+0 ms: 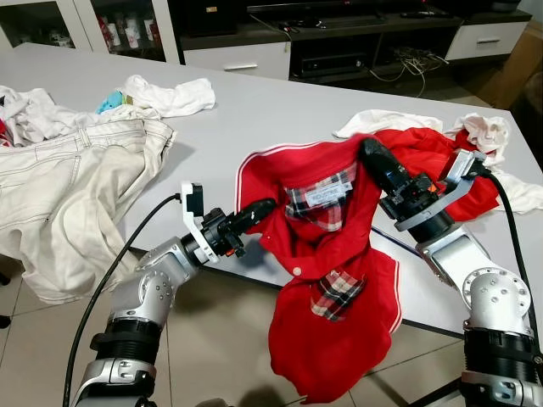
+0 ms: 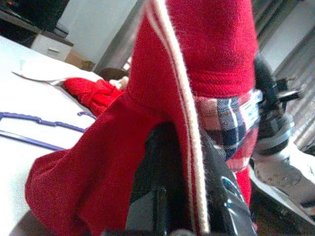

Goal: Hang hanger

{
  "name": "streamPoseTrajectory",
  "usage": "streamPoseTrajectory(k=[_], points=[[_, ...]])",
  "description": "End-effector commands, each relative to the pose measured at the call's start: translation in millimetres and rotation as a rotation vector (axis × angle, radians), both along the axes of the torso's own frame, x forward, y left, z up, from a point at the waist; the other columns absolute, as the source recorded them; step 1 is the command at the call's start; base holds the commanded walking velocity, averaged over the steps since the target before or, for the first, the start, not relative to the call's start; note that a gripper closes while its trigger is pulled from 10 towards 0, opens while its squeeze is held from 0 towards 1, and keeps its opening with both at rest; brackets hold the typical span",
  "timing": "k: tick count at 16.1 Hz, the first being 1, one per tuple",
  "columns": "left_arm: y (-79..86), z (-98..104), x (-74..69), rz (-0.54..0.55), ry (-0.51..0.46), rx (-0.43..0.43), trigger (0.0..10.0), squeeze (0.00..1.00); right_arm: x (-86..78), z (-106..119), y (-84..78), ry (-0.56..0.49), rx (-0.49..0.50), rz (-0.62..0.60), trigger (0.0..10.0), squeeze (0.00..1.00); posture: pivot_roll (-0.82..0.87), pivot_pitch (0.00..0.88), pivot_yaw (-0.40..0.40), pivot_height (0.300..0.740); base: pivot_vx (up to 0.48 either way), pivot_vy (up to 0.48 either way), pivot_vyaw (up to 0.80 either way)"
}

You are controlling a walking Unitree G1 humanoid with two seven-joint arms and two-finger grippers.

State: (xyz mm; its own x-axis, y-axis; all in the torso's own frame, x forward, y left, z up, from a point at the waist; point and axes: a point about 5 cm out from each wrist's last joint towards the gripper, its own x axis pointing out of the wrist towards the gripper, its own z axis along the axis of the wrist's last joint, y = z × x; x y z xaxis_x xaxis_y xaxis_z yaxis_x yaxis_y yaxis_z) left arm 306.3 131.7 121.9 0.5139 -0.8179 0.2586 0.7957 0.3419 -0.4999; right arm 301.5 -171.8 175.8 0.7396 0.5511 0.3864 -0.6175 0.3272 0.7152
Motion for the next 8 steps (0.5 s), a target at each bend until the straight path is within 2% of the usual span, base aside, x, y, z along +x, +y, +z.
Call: streamPoseTrajectory(k=[1,3,6,8], points=[[1.1,8,5.2,0.020,-0.010,-0.025,0.0,0.00,5.1,-3,-2.5,0.018,-0.063,-0.047,10.0,0.00,-0.06,0.000,0.016,0.740,0.000,0.000,0.00],[1.1,13,7.7,0.034,-0.012,-0.053,0.0,0.00,10.0,-10,-2.6,0.048,-0.148,-0.095,10.0,0.00,-0.06,0.000,0.016,0.740,0.000,0.000,0.00],[1.9,29,16.0,0.092,-0.024,-0.153,0.0,0.00,16.9,-36,-1.4,0.140,-0.396,-0.152,10.0,0.00,-0.06,0.000,0.017,0.740,0.000,0.000,0.00],[4.2,35,19.5,0.120,-0.027,-0.196,0.0,0.00,18.7,-39,-3.9,0.146,-0.440,-0.190,10.0,0.00,-0.06,0.000,0.016,0.740,0.000,0.000,0.00]])
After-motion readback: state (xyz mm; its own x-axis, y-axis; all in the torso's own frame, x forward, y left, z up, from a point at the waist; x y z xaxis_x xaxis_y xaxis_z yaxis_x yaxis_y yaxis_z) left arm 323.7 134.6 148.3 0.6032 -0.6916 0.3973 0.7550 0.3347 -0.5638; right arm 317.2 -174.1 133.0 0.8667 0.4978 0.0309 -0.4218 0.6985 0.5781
